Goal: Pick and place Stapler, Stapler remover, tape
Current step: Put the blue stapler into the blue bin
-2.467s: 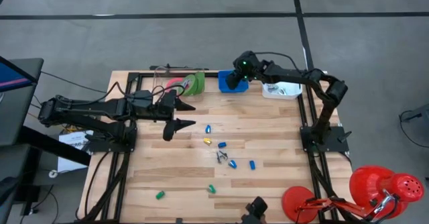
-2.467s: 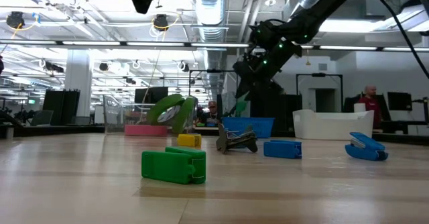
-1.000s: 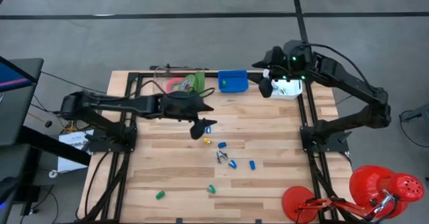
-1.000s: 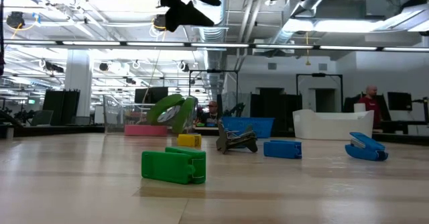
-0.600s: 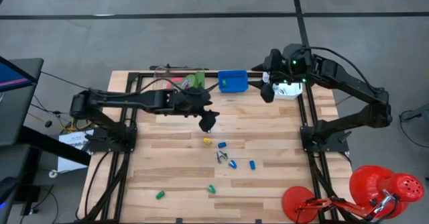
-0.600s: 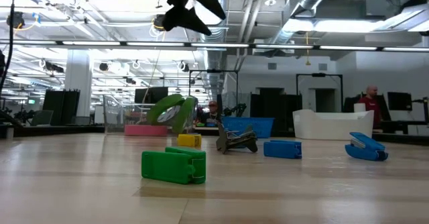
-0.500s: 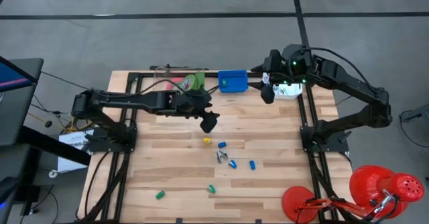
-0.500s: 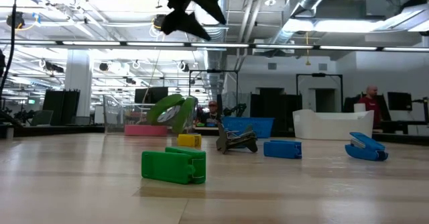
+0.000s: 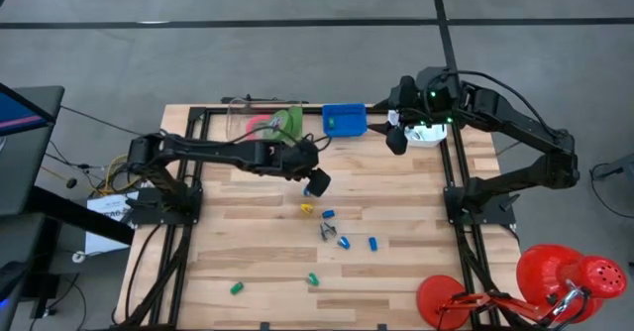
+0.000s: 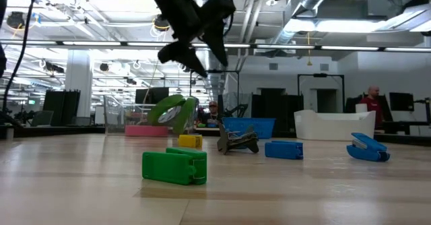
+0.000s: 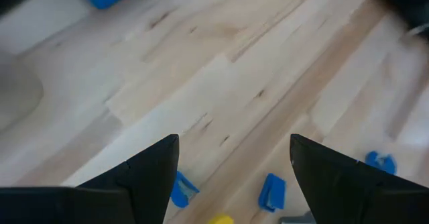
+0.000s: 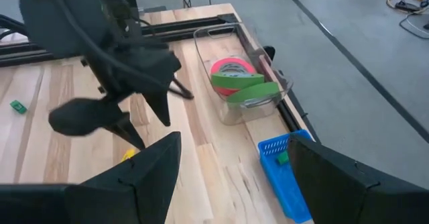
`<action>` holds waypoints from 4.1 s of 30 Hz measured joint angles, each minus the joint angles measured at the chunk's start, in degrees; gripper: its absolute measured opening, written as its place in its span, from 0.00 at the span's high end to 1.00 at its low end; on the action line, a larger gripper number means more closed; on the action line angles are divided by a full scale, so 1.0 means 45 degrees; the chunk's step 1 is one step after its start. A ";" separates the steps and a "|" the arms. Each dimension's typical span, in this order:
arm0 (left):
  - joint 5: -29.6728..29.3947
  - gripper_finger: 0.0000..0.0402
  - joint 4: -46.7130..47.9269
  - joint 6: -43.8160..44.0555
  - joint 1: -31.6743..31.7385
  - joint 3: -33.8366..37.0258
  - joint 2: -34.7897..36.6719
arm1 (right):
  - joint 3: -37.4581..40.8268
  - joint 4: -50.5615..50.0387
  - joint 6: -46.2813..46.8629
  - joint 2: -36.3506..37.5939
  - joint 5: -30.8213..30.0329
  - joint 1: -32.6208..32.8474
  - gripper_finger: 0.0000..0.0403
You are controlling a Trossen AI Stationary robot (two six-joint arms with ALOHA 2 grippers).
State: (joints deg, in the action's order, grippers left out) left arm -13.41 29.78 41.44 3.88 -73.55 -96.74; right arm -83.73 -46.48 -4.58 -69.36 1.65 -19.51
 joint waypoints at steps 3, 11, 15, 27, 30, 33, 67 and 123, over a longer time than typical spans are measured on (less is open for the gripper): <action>0.0039 0.32 0.0205 0.0173 -0.0010 0.0003 -0.0402 | -0.0002 0.0000 0.0024 0.0000 -0.0004 0.0000 0.34; 0.0042 0.32 0.1540 0.1728 -0.0010 0.0013 -0.1109 | -0.0002 0.0015 0.0281 -0.0005 -0.0034 0.0000 0.34; 0.0044 0.32 0.1935 0.2009 -0.0010 0.0013 -0.1582 | -0.0002 0.0025 0.0359 -0.0005 -0.0039 0.0000 0.34; 0.0039 0.32 0.1899 0.2339 -0.0011 0.0013 -0.2756 | -0.0002 0.0034 0.0355 -0.0010 -0.0039 -0.0005 0.34; 0.0039 0.32 0.1850 0.2339 -0.0010 0.0013 -0.2962 | -0.0002 0.0031 0.0355 -0.0010 -0.0041 -0.0005 0.34; 0.0039 0.32 0.1850 0.2556 -0.0010 0.0018 -0.3205 | -0.0002 0.0029 0.0355 -0.0010 -0.0042 -0.0005 0.34; 0.0539 0.72 0.1661 0.2859 0.0049 0.0018 -0.3445 | -0.0002 0.0029 0.0321 -0.0010 -0.0044 -0.0005 0.34; 0.1866 0.61 -0.0947 0.1130 0.0908 0.0018 0.0838 | 0.0002 -0.0097 -0.0029 0.0349 -0.0044 -0.0005 0.34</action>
State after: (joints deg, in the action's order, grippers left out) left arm -5.01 25.52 46.52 7.97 -73.47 -92.97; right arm -83.72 -46.92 -4.71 -67.79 1.45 -19.53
